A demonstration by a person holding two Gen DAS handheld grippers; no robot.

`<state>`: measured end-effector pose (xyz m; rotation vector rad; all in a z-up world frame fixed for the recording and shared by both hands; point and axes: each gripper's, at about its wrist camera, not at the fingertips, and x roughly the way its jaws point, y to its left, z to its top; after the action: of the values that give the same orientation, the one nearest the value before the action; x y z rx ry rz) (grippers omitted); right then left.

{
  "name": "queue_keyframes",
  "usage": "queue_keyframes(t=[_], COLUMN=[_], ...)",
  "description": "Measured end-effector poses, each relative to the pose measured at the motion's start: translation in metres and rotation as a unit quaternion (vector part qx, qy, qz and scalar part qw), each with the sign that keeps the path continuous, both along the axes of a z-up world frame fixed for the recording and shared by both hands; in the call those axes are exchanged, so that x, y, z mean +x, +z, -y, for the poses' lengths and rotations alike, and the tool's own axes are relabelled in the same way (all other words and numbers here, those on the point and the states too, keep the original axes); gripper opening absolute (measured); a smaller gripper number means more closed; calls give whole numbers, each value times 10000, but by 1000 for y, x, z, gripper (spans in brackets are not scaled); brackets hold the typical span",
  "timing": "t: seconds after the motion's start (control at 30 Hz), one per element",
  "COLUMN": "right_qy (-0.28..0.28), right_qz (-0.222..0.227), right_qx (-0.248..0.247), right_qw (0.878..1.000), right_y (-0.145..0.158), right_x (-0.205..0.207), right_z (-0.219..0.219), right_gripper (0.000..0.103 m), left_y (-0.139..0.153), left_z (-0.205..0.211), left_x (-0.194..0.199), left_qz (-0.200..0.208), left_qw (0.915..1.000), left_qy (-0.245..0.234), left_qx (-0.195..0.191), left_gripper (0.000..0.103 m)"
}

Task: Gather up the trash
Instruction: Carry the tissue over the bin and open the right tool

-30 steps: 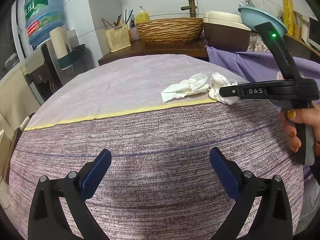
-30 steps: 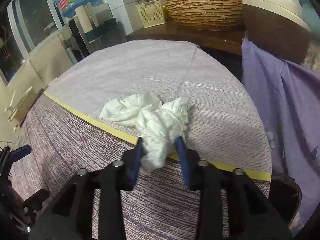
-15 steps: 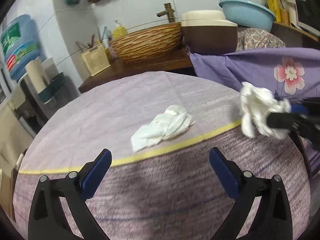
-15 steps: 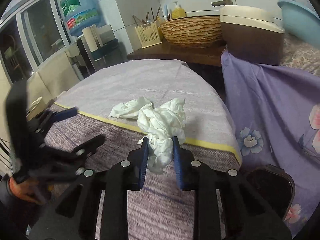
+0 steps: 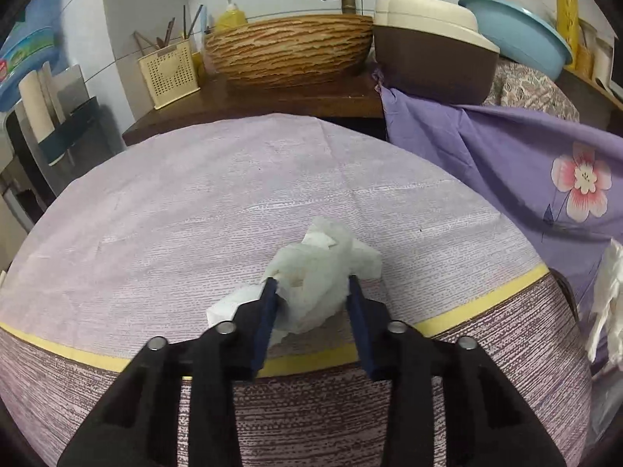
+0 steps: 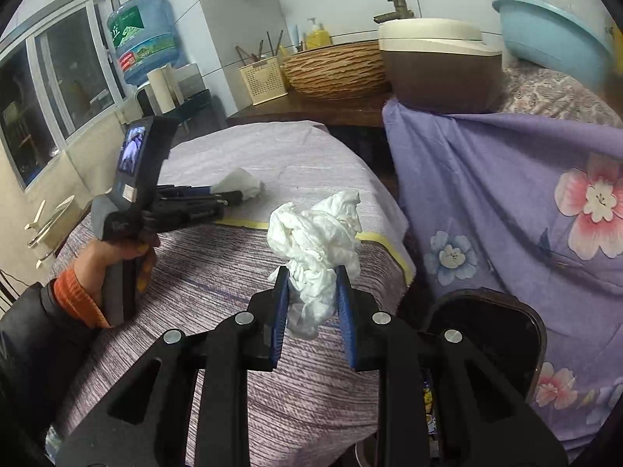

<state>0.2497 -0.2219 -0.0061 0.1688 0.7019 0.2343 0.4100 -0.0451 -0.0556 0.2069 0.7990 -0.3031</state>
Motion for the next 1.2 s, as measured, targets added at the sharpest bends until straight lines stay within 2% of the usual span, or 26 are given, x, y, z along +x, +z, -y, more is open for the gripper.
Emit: queue_keyframes(t=[0.07,0.17,0.43,0.53,0.67,0.93,1.2], right_qy=[-48,-95,-388,-553,-770,-1190,-1446], right_qz=[31,55,372,372,318,156,-97], right_qx=[-39,-15,126,172,312,385,290], right_qw=[10000,9999,9985,9976,9960,9920,9890], right_y=[-4,-11,-14,-17,-22,-40,-63], right_x=[-6,-13,-51,-63,-80,-120,-148], right_z=[1,3,25,38,54,87,109], right_gripper=[24,24,24,24,24,24,24], left_y=[2,7,35,43,52,64,57], left_z=[-2,-6,-23,-28,-27,-1,42], left_x=[-6,-14,-74,-103,-138,-203,-245], left_qz=[73,137,548,640,891,1135,1029], left_qw=[10000,9998,9977,9965,9947,9912,9878], left_qy=[50,80,72,64,53,-313,-777], left_qx=[-1,-76,-395,-528,-506,-597,-877], left_gripper=[21,18,18,18,18,18,18])
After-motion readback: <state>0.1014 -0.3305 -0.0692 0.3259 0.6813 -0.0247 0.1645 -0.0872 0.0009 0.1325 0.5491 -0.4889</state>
